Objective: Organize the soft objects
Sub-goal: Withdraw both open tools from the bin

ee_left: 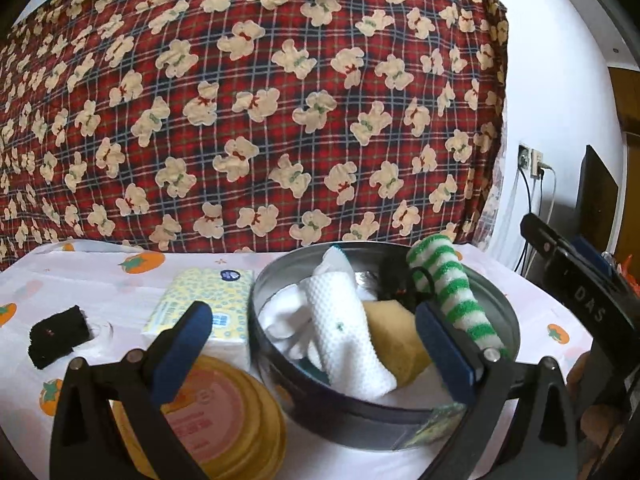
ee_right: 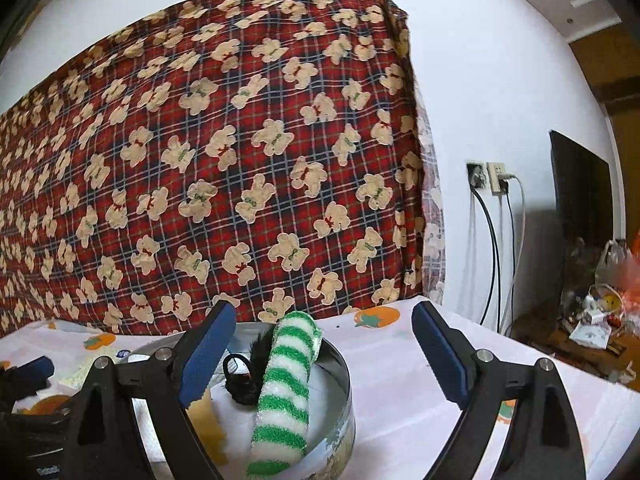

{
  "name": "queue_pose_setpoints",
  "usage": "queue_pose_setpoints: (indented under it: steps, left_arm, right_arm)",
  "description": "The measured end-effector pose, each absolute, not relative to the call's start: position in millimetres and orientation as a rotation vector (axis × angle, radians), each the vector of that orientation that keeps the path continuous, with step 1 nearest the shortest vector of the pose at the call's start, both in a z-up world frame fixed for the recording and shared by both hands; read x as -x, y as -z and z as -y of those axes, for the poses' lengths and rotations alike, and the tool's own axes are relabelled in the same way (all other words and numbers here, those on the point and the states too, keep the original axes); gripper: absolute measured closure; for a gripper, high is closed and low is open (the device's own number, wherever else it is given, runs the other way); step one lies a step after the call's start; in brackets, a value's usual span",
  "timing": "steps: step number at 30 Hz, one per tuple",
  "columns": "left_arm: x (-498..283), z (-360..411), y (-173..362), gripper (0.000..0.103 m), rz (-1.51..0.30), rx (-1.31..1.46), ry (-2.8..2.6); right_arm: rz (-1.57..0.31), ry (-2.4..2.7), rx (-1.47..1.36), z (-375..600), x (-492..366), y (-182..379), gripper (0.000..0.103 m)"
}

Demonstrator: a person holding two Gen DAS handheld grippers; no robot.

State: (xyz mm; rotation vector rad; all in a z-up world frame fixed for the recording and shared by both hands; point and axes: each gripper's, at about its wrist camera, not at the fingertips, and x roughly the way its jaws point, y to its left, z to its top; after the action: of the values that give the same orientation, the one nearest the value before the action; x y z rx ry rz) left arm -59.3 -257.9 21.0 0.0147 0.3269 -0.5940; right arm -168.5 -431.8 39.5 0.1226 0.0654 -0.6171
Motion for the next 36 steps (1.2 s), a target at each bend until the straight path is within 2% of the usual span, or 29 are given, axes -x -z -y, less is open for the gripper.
queue_pose_setpoints:
  steps: [8, 17, 36]
  left_arm:
    - [69, 230, -23, 0.000, -0.295, -0.020, 0.593]
    - [55, 192, -20, 0.000, -0.338, 0.054, 0.572]
    - [29, 130, -16, 0.000, -0.344, 0.059, 0.452]
  right_arm:
    - [-0.045, 0.634, -0.126, 416, 174, -40, 0.012]
    - [0.050, 0.679, -0.093, 387, 191, -44, 0.012]
    - [-0.031, 0.519, -0.173, 325, 160, -36, 0.012]
